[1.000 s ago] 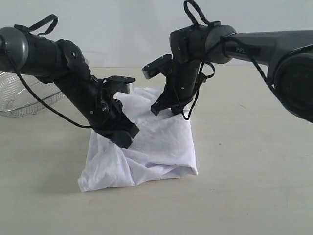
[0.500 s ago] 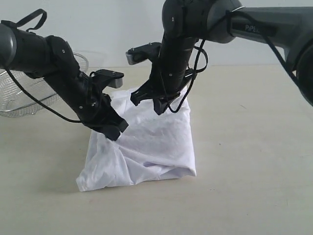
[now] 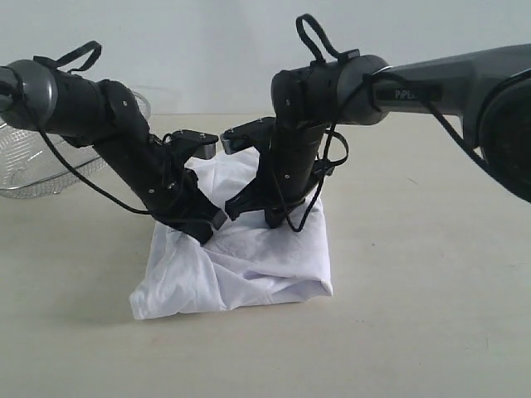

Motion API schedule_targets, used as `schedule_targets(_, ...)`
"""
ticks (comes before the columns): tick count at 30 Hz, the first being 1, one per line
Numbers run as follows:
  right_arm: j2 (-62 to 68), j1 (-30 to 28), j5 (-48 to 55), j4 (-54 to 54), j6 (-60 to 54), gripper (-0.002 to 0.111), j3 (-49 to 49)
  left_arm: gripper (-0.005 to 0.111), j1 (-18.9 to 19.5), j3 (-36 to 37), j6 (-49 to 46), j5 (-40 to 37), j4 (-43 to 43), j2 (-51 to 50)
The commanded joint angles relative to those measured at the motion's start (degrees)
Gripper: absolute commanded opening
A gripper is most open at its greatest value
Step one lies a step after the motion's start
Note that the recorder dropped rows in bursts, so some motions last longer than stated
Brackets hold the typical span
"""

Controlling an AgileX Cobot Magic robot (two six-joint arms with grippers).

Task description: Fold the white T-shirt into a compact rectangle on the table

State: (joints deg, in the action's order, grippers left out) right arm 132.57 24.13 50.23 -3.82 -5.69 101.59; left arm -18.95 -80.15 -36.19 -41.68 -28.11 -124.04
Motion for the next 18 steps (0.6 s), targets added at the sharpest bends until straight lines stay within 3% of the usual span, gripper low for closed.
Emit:
schedule_targets(1, 3.62, -1.35, 0.17, 2.14, 3.06, 0.000, -1.09, 0.004, -0.34, -2.60, 0.21, -1.15, 0.02, -3.16)
schedule_targets(9, 3.95, -8.05, 0.44, 4.15, 4.33, 0.000, -1.09, 0.004, -0.60, -11.52, 0.21, -5.99, -2.83, -8.18)
schedule_targets(18, 3.95, -13.88, 0.34, 4.63, 2.77, 0.000, -1.09, 0.004, -4.14, -22.24, 1.67, -9.80, -3.01, -15.39)
